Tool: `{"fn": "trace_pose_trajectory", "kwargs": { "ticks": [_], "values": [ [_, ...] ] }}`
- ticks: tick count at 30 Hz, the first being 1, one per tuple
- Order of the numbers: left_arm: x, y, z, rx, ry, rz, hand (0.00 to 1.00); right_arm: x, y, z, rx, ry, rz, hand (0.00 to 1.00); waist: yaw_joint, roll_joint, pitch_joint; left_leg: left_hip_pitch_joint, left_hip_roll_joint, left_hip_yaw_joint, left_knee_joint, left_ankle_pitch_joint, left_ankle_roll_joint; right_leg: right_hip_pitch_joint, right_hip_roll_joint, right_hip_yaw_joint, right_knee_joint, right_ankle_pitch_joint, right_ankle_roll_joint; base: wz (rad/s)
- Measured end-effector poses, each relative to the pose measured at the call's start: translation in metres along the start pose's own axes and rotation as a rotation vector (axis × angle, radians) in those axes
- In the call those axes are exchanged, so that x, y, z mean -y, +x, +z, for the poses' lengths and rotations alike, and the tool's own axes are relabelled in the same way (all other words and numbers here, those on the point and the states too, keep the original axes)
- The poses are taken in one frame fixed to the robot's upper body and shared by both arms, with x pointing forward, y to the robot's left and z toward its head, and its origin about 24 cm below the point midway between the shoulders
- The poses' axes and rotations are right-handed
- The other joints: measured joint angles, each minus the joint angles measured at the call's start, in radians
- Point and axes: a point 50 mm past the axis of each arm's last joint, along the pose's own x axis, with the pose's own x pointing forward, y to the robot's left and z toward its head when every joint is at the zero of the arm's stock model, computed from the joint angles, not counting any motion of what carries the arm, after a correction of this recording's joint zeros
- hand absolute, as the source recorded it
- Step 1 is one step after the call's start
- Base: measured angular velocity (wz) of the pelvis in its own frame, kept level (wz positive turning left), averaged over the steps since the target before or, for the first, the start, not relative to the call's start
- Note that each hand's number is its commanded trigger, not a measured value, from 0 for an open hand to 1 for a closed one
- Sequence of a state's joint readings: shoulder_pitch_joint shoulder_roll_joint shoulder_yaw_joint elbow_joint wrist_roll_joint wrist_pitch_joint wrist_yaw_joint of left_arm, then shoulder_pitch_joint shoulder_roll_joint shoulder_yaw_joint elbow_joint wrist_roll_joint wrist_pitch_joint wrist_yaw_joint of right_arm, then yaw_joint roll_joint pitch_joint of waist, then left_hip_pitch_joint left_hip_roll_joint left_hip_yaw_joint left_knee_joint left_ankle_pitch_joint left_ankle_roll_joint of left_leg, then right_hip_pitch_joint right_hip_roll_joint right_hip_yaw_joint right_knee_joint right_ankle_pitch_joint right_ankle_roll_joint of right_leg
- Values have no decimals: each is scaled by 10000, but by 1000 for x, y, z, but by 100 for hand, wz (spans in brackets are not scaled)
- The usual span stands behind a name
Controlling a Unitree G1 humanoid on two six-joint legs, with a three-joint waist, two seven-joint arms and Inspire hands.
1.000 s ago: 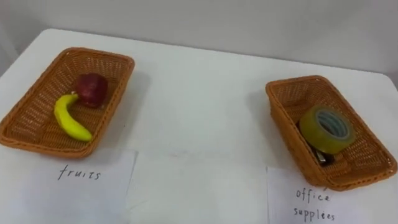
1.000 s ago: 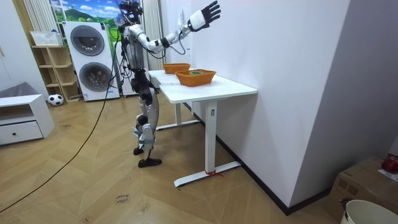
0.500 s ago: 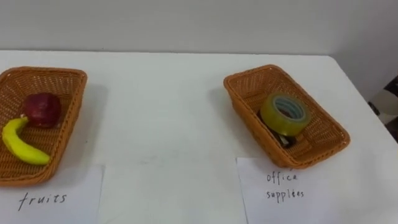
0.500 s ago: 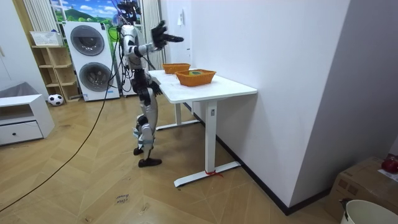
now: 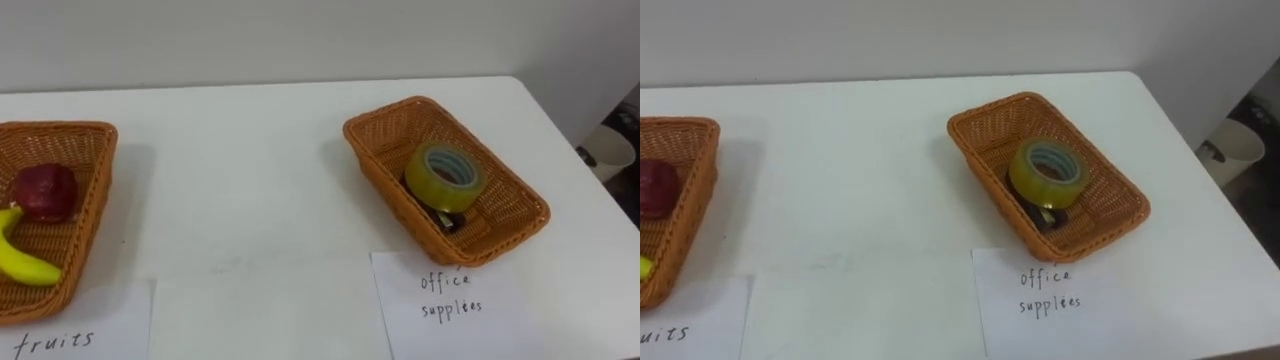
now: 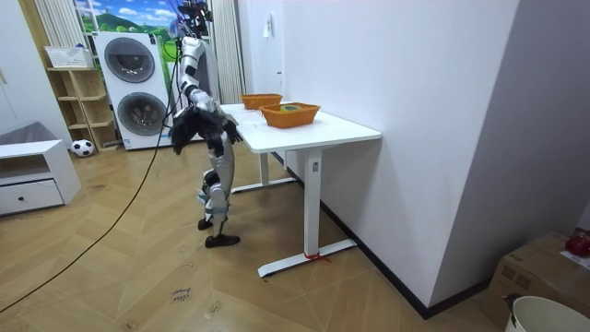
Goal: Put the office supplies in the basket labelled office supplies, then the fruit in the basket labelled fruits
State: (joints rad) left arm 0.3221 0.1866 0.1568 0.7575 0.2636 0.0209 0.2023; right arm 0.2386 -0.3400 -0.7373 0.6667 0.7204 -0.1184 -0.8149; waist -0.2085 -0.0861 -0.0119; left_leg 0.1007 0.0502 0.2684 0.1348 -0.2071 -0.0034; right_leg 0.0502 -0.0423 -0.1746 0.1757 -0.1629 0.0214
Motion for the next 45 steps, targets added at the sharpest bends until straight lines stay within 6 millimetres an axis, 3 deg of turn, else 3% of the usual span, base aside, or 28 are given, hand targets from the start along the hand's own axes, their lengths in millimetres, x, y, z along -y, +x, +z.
{"fn": "trace_pose_trajectory", "kwargs": {
  "ticks": [2, 8, 10, 12, 14, 19, 23, 26, 33, 45],
  "values": [
    [4, -1, 1, 2, -34, -89, 0, 21, -5, -38, -1149, -498, -320, 0, 11, 48, -7, 21, 4, -20, -25, -3, -2, 8, 8, 31, -11, -1, 1, 0],
    [18, -2, -2, -253, 83, -753, 0, 48, -27, -106, -3384, -1835, -305, 0, 220, 389, 68, 142, -12, 8, -66, -66, -20, -6, 35, 272, 84, -2, 2, -8],
    [25, -3, -4, -332, 228, -1012, 0, 52, -39, -129, -4017, -2737, 380, 0, 248, 525, 19, 190, -23, -11, -65, -69, -17, 46, 22, 246, 96, -6, 8, 2],
    [31, -6, -9, -544, 223, -1207, 0, 49, -49, -142, -4317, -3610, 1401, 0, 315, 622, 28, 185, -39, -25, -63, -73, -9, 59, 2, 230, 98, -8, 11, 0],
    [37, -7, -11, -632, 307, -1432, 0, 43, -62, -157, -4411, -5260, 3232, 0, 613, 694, 61, 257, -39, -5, -25, -72, -9, 35, 0, 241, 101, -16, 4, 0],
    [41, -9, -16, -768, 629, -1576, 0, 18, -92, -172, -3034, -8765, 7766, 0, 1202, 738, 111, 296, -52, -91, 6, -72, -10, 52, -38, 98, 57, -79, 2, 4],
    [47, -8, -6, -309, 917, -1753, 0, -7, -128, -181, -977, -11603, 11567, 0, 1604, 700, 113, 119, -80, -318, 114, -66, -1, 86, -73, -115, 25, -83, 7, 17],
    [51, -6, 4, 93, 977, -1859, 0, -11, -143, -188, -347, -12758, 13038, 0, 1920, 657, 158, 129, -85, -528, 132, -68, 2, 245, -66, -246, -102, -84, 13, 16],
    [51, -6, 10, 460, 1063, -1884, 0, -3, -144, -194, -876, -13229, 13503, 0, 1937, 706, 213, 53, -86, -716, 131, -75, 4, 331, -66, -379, -116, -91, 25, 4],
    [51, -6, 13, 785, 1149, -1624, 0, 6, -132, -195, -2037, -12786, 13084, 0, 1871, 697, 119, 138, -108, -755, 9, -70, -3, 345, -61, -303, -103, -93, 27, 1]
  ]
}}
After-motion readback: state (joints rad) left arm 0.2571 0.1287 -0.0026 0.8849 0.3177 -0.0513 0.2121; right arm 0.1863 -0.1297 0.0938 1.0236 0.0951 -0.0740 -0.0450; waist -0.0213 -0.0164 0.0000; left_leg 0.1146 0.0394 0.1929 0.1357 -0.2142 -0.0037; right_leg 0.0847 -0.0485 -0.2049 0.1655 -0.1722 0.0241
